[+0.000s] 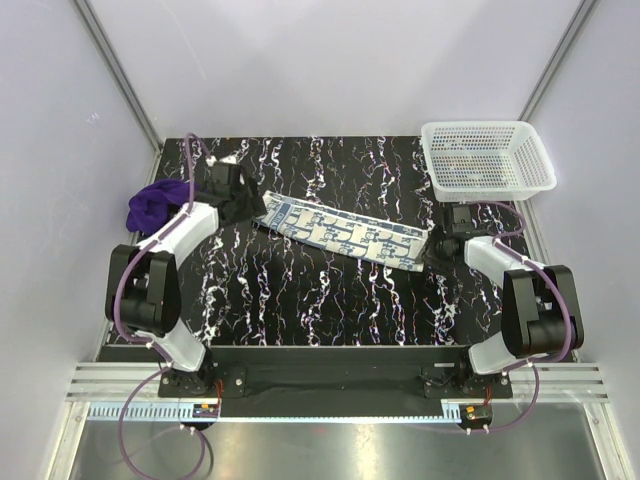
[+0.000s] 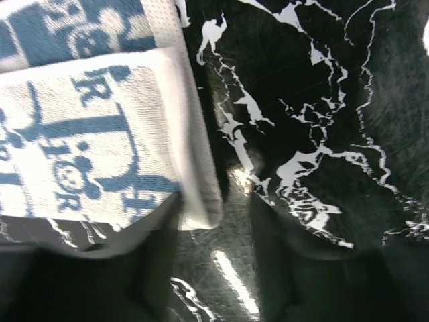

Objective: Roll the towels
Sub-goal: Roll the towel

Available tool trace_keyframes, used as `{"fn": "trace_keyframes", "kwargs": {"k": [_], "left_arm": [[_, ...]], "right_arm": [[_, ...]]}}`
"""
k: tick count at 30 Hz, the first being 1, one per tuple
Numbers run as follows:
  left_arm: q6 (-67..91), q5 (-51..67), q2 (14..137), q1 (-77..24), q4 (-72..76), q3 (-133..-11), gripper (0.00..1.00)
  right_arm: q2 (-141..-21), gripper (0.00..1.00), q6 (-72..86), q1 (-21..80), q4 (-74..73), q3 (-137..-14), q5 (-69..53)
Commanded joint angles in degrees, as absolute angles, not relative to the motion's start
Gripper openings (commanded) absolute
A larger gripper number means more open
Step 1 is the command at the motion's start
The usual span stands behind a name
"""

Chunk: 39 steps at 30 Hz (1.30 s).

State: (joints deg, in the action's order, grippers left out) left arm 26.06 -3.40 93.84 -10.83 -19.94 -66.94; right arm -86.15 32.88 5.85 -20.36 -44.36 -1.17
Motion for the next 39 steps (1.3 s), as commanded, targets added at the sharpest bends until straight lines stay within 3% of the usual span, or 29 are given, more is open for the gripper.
{"fn": "trace_keyframes", "kwargs": {"k": [1,6,7,13,16,23,27,30,31,34,39], "left_arm": [[27.51,-4.04,92.82,-13.70,-19.60,-65.92,0.77],[28.04,-4.39,90.97,-17.05,-20.39,-65.22,0.76],[28.04,-4.48,90.53,-17.40,-20.56,-65.04,0.76],[28.21,-4.40,84.91,-19.68,-21.71,-62.67,0.76],[28.21,-4.66,81.83,-22.32,-21.97,-61.09,0.76],[30.06,-4.92,78.40,-27.59,-21.27,-56.69,0.76],[30.67,-4.75,75.68,-30.23,-21.01,-54.15,0.76],[30.67,-4.57,73.22,-33.21,-20.57,-52.13,0.76],[30.67,-4.22,72.43,-34.01,-19.70,-51.51,0.76],[30.76,-3.34,69.97,-38.31,-16.98,-48.96,0.76],[31.46,-1.68,68.47,-46.13,-11.00,-44.22,0.76]], "right_arm": [[-85.87,0.47,34.63,5.71,-18.02,-45.09,-3.07],[-87.27,0.37,36.12,5.80,-18.45,-44.82,-5.10],[-87.19,0.28,36.21,5.80,-18.54,-44.65,-5.27],[-86.14,0.07,38.40,7.63,-18.11,-41.15,-9.22],[-83.85,0.07,42.18,11.50,-17.58,-38.33,-9.76],[-80.77,0.08,59.12,31.97,-14.77,-35.94,-8.18],[-81.47,0.16,64.33,45.40,-15.46,-39.18,-5.55],[-78.77,0.38,65.13,51.83,-22.57,-42.61,1.21],[-77.71,0.54,65.13,52.99,-24.59,-43.32,4.62],[-71.74,0.72,64.86,55.19,-33.38,-45.09,10.69],[-58.05,0.76,67.85,55.37,-40.87,-38.00,15.03]]}}
